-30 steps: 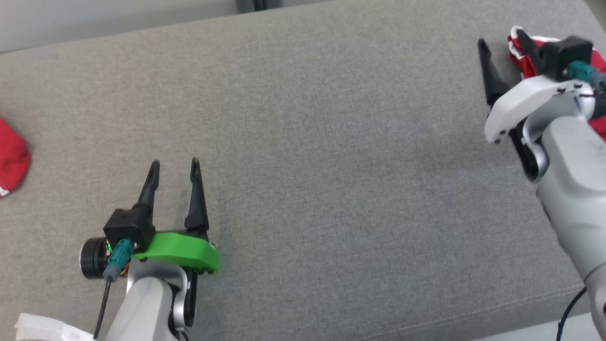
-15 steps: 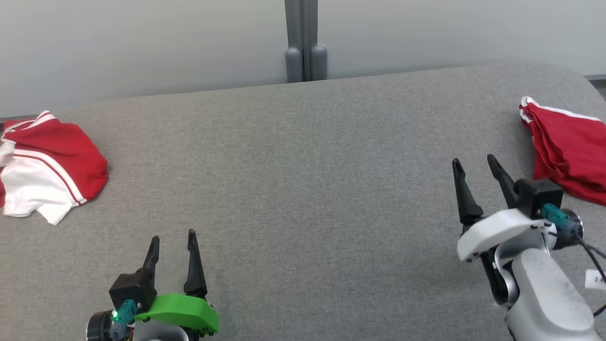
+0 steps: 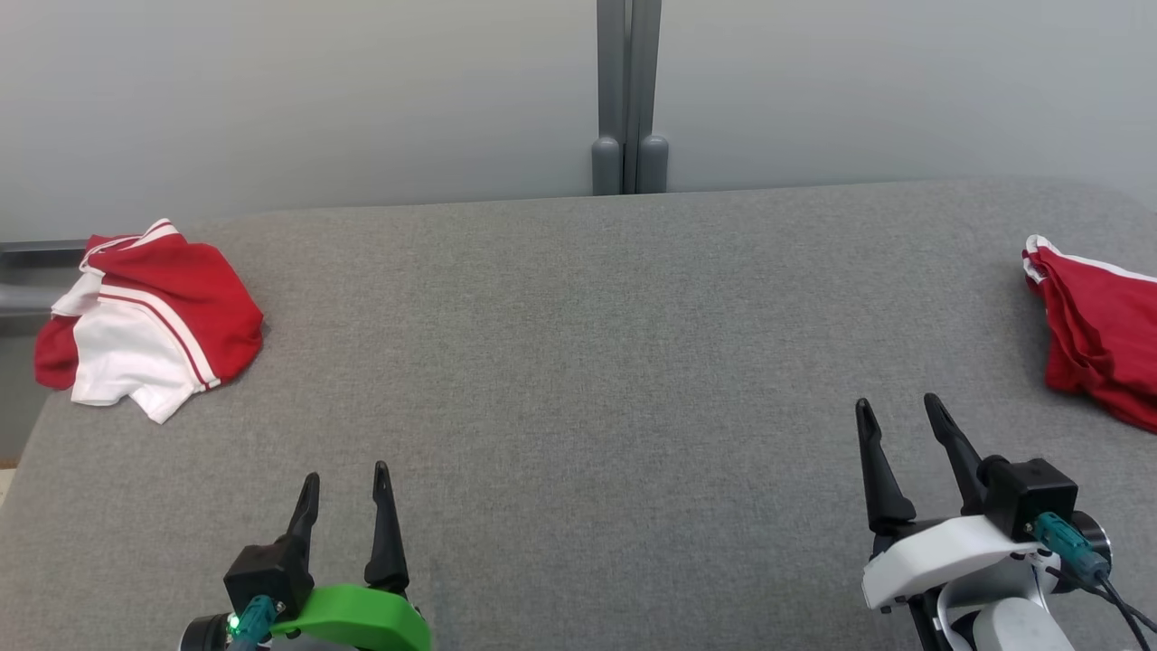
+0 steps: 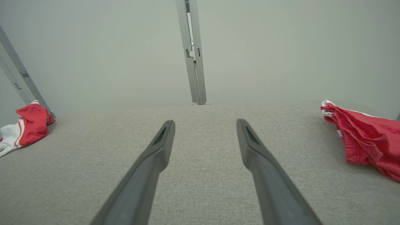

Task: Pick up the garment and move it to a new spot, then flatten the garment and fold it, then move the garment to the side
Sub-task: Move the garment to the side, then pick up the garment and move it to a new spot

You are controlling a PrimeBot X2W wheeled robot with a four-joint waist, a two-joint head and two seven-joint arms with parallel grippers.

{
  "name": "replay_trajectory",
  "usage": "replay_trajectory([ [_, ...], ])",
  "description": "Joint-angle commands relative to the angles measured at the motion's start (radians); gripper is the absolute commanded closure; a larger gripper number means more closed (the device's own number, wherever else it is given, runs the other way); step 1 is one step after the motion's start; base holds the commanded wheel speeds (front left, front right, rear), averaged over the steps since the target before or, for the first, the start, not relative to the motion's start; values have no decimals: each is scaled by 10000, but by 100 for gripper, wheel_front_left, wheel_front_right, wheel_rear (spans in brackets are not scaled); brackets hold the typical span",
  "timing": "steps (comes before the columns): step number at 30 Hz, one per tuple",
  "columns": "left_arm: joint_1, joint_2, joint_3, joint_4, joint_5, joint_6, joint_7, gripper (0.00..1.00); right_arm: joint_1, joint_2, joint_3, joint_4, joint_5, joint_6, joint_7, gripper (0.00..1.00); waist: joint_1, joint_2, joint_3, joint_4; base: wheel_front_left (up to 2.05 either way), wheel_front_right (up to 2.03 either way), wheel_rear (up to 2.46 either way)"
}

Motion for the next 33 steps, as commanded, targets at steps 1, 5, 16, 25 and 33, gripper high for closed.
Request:
replay_trajectory([
  [1,158,9,13,5,10,-51,-31,0,222,-9,-21,-182,75,-15,73,0,0,0,-26,-14,0,0,0],
  [5,188,-4,-61,23,25,-54,-32,0,540,-5,33,-464,221,-15,216,0,0,0,-60,-56,0,0,0],
  [16,115,-13,-176,12,39,-39,-31,0,748,-2,56,-743,128,-15,418,0,0,0,-58,-70,0,0,0],
  [25,-130,-8,-259,-38,115,-44,-32,0,775,0,-19,-949,72,-15,366,0,0,0,33,762,0,0,0],
  [33,-312,113,-48,-185,274,-45,-29,0,573,-4,107,-1069,326,-15,203,0,0,0,206,2831,0,0,0],
])
